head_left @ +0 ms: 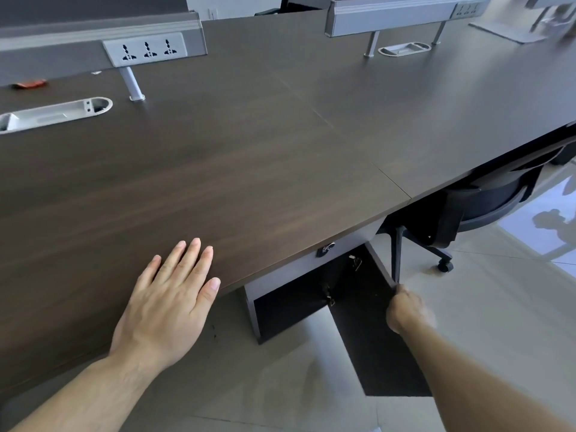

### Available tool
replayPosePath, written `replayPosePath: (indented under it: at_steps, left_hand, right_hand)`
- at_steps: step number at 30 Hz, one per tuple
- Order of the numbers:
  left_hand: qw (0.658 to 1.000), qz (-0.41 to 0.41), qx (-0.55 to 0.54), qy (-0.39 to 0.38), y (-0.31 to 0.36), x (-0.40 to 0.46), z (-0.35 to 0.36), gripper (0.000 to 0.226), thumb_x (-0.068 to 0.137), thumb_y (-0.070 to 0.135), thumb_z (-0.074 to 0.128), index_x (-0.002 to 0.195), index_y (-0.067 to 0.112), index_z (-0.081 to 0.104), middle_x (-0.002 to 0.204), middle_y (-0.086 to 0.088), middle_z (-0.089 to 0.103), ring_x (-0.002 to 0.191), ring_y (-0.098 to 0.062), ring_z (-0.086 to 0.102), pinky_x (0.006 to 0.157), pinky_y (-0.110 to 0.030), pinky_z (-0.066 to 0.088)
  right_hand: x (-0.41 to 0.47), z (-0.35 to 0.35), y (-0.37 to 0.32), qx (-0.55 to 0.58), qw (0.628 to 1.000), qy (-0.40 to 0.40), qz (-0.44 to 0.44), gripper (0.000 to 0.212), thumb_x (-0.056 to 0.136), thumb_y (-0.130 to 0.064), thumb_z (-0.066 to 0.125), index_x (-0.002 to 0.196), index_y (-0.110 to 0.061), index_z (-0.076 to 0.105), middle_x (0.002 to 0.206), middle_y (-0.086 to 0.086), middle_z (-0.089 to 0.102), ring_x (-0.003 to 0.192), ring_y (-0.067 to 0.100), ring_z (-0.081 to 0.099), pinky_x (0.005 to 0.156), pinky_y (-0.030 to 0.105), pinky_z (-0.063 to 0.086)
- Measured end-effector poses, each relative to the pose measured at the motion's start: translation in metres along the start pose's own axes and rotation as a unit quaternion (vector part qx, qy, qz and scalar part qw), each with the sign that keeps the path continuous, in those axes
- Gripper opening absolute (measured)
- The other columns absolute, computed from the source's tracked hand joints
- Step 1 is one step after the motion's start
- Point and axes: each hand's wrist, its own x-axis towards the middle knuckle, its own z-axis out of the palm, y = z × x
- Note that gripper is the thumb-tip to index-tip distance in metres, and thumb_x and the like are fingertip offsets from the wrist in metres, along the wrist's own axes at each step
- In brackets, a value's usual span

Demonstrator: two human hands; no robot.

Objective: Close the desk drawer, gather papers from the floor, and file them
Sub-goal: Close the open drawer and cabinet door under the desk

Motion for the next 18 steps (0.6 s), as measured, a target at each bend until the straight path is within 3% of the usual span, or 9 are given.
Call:
replayPosePath:
  at_steps: [3,5,7,10,13,15,18]
  left_hand:
    - [1.0,-0.001,0.003,-0.002,0.0,0.0,0.0,0.065,0.099,0.053,0.006,0.151,0.02,0.025,0.16,0.002,0.022,0.149,-0.013,0.014,0.118,-0.042,0.016]
    - [1.0,0.0,0.003,-0.005,0.0,0.0,-0.001,0.064,0.099,0.052,0.008,0.151,0.019,0.026,0.16,0.001,0.022,0.149,-0.014,0.015,0.118,-0.043,0.018]
    - [1.0,0.001,0.007,-0.008,0.0,0.0,-0.003,0.063,0.1,0.051,0.011,0.15,0.018,0.029,0.159,0.0,0.026,0.148,-0.016,0.019,0.117,-0.043,0.019]
    - [1.0,0.001,0.006,-0.007,0.001,-0.001,-0.005,0.062,0.1,0.05,0.012,0.15,0.017,0.031,0.158,-0.001,0.029,0.147,-0.017,0.022,0.116,-0.043,0.019]
    - [1.0,0.003,0.006,-0.007,0.001,0.001,-0.004,0.062,0.1,0.049,0.012,0.15,0.018,0.03,0.159,-0.001,0.028,0.148,-0.016,0.02,0.116,-0.044,0.02]
    - [1.0,0.002,0.009,-0.008,0.001,0.001,-0.004,0.061,0.1,0.049,0.013,0.15,0.017,0.032,0.158,-0.002,0.03,0.147,-0.017,0.023,0.116,-0.045,0.023]
    - [1.0,0.002,0.012,-0.008,0.001,0.0,-0.004,0.062,0.1,0.048,0.014,0.149,0.016,0.034,0.157,-0.003,0.033,0.146,-0.019,0.026,0.115,-0.046,0.024]
  right_hand:
    - [-0.012,0.007,-0.015,0.024,1.0,-0.001,-0.01,0.032,0.095,-0.005,0.045,0.125,-0.01,0.053,0.104,0.011,0.064,0.103,0.034,0.066,0.069,0.035,0.046]
    - [-0.016,0.018,-0.029,0.055,0.998,-0.016,-0.018,0.027,0.092,-0.013,0.044,0.116,-0.011,0.057,0.092,0.006,0.055,0.096,0.033,0.065,0.067,0.033,0.047]
    - [-0.014,0.034,-0.048,0.145,0.989,-0.035,0.003,0.02,0.092,-0.023,0.046,0.108,-0.013,0.054,0.093,0.008,0.059,0.087,0.034,0.063,0.07,0.036,0.052]
    - [-0.021,0.043,-0.084,0.323,0.943,-0.052,0.054,0.015,0.094,-0.022,0.051,0.109,-0.019,0.049,0.104,0.014,0.066,0.087,0.037,0.069,0.068,0.045,0.063]
    - [-0.021,0.039,-0.108,0.397,0.908,-0.083,0.103,0.024,0.093,-0.01,0.046,0.115,-0.018,0.051,0.107,0.015,0.067,0.085,0.038,0.071,0.056,0.042,0.064]
    - [-0.02,0.034,-0.119,0.464,0.867,-0.116,0.137,0.03,0.094,-0.007,0.041,0.12,-0.014,0.055,0.107,0.017,0.067,0.085,0.039,0.072,0.065,0.048,0.065]
    - [-0.028,0.02,-0.134,0.581,0.784,-0.146,0.164,0.025,0.095,-0.005,0.039,0.11,-0.002,0.058,0.095,0.015,0.063,0.099,0.041,0.07,0.081,0.06,0.06]
